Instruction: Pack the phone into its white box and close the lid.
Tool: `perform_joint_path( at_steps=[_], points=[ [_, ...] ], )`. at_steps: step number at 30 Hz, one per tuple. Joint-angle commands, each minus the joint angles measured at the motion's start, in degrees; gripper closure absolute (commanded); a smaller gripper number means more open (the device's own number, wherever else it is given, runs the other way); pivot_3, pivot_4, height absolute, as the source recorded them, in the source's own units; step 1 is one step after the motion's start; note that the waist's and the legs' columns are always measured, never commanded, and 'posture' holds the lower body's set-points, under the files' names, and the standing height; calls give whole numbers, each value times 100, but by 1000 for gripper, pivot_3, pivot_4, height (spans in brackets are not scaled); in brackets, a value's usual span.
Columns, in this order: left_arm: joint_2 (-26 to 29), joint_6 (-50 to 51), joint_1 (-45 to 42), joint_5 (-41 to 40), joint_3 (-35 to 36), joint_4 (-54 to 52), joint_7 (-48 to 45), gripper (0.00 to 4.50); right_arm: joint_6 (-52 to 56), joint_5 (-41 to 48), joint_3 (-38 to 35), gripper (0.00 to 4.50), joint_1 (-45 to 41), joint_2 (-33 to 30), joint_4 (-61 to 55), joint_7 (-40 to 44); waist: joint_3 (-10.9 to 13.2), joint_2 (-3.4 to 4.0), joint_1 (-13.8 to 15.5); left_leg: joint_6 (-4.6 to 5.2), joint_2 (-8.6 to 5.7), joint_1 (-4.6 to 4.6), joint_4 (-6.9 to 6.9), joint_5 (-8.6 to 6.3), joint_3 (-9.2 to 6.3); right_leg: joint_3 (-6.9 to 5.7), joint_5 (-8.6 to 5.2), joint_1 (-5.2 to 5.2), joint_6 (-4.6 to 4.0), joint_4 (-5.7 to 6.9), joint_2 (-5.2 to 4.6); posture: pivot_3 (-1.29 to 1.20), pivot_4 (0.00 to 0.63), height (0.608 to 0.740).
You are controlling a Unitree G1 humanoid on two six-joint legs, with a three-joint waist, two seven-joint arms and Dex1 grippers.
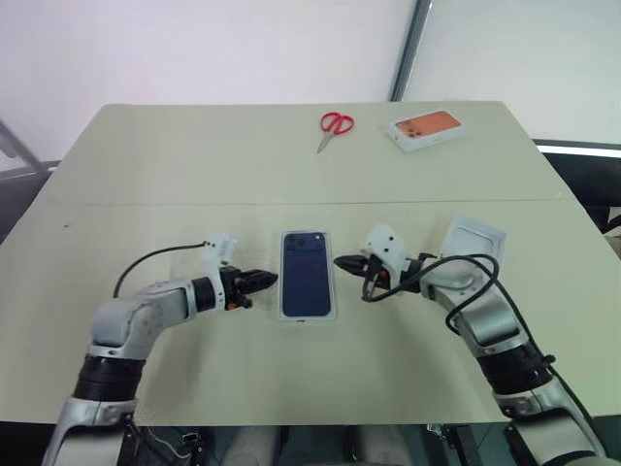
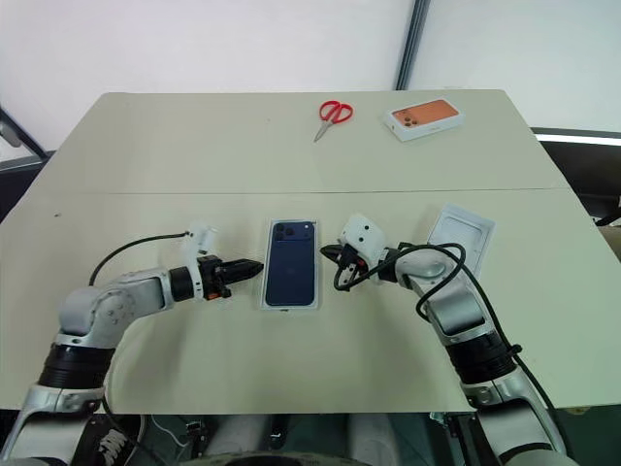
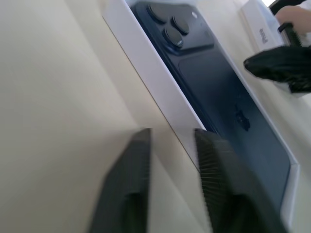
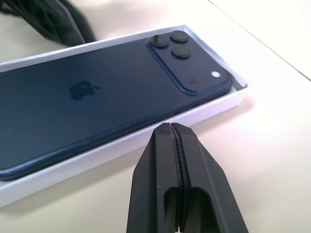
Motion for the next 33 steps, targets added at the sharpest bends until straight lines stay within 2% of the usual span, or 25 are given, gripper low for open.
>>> perform_joint_path(
  at_steps=[1,8,11,14,24,33],
  points=[
    [56,-202,28,472,-448,57,-173,4473,-193,-122,4,4500,41,-51,-36,-58,-1,2,-1,0,0,0,-1,0,1,0,0,0,0,0,0,0,150,740],
    [-2,-190,-39,698,-486,114,-291,4473,-256,-250,94,4500,55,-17,58,-100,-4,6,16,1,-2,1,4,0,-1,-3,0,7,0,0,-1,0,150,740],
    [-36,-298,-137,922,-724,196,-395,4473,-264,-254,113,4500,82,-19,63,-54,-4,7,19,1,-2,1,4,0,-2,-4,0,8,0,0,-1,0,150,740],
    [-254,-167,-271,944,-805,253,-381,4473,-365,-416,237,4500,112,-109,91,2,-6,11,53,2,-5,3,7,-1,-5,-8,0,13,1,-1,-2,0,150,740],
    [-1002,-285,-813,1324,-1463,527,-895,4473,-252,-337,-56,4500,276,-491,-91,189,-9,15,182,10,-25,8,18,-5,-26,-31,1,44,6,-11,-21,0,150,740],
    [-1806,-659,-1531,1772,-1734,1494,-1234,4473,-193,-303,-454,4500,742,-1078,-316,385,-9,16,337,15,-37,23,30,-8,-54,-67,-1,85,10,-31,-30,0,150,740]
  ],
)
